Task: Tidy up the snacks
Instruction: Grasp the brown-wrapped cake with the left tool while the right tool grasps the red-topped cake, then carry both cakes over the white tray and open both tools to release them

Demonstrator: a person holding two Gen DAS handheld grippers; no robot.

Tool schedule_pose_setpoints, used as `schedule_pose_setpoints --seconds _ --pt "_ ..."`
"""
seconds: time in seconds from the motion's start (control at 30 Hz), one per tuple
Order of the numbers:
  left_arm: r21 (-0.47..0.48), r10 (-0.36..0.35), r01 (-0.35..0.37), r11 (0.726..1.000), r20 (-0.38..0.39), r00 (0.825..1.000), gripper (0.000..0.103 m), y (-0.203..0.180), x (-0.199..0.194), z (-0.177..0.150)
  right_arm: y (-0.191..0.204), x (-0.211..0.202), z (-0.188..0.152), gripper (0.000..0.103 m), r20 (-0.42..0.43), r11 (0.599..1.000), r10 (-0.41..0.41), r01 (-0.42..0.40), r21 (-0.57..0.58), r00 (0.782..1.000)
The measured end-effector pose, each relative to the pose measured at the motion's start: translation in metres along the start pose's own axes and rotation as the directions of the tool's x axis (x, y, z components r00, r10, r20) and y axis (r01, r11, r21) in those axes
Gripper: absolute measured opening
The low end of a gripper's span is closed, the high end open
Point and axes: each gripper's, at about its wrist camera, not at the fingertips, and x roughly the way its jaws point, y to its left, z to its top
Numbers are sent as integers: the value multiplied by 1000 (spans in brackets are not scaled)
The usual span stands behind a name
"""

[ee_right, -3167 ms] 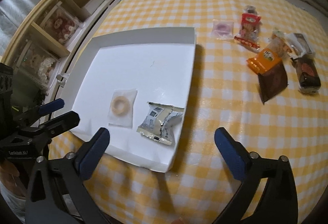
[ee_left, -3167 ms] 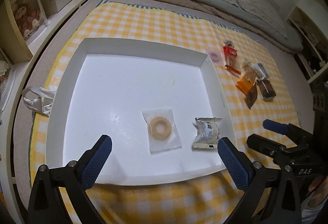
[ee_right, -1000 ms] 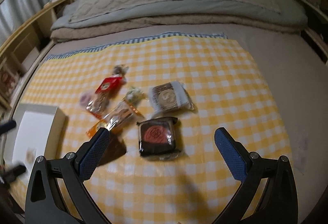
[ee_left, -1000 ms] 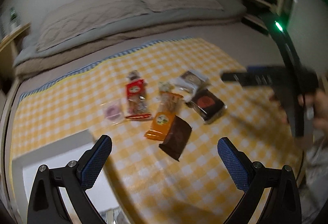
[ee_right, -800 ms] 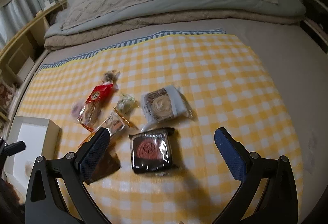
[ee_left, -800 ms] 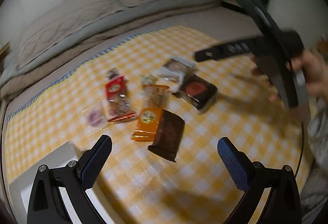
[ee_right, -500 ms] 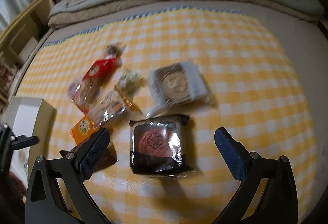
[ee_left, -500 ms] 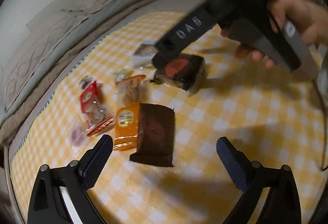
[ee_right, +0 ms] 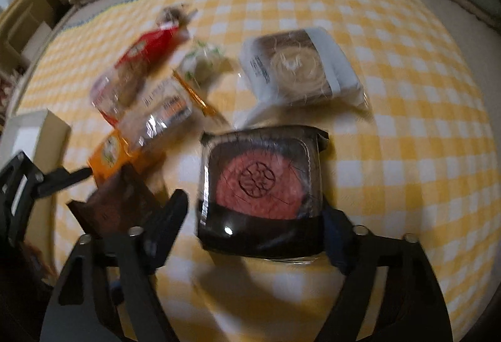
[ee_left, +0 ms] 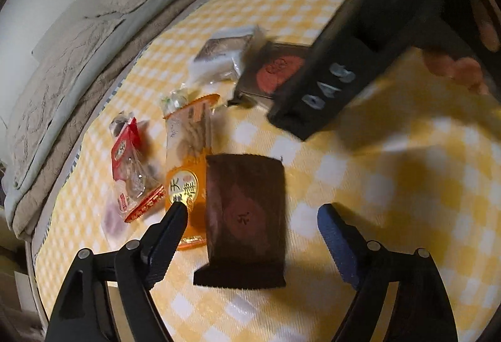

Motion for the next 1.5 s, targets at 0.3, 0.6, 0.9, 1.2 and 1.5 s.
schedule_pose_setpoints --seconds 0.3,0.6,0.9,1.2,1.5 --pt "-74 -14 8 997 -73 997 60 19 15 5 -13 -15 -16 65 0 1000 -6 6 -14 1000" --pt "-179 -41 20 984 -115 992 13 42 7 4 -25 -34 -24 65 30 1000 -3 2 29 1000" --pt "-326 -84 69 943 -31 996 13 82 -27 1 -19 -71 -20 65 116 999 2 -6 39 993" --pt "-368 -34 45 929 36 999 13 87 -80 -2 -8 -100 -17 65 163 1000 -2 -3 28 987" --pt "-411 38 0 912 86 996 13 90 -171 -18 20 -150 -14 65 250 1000 23 -23 -4 968"
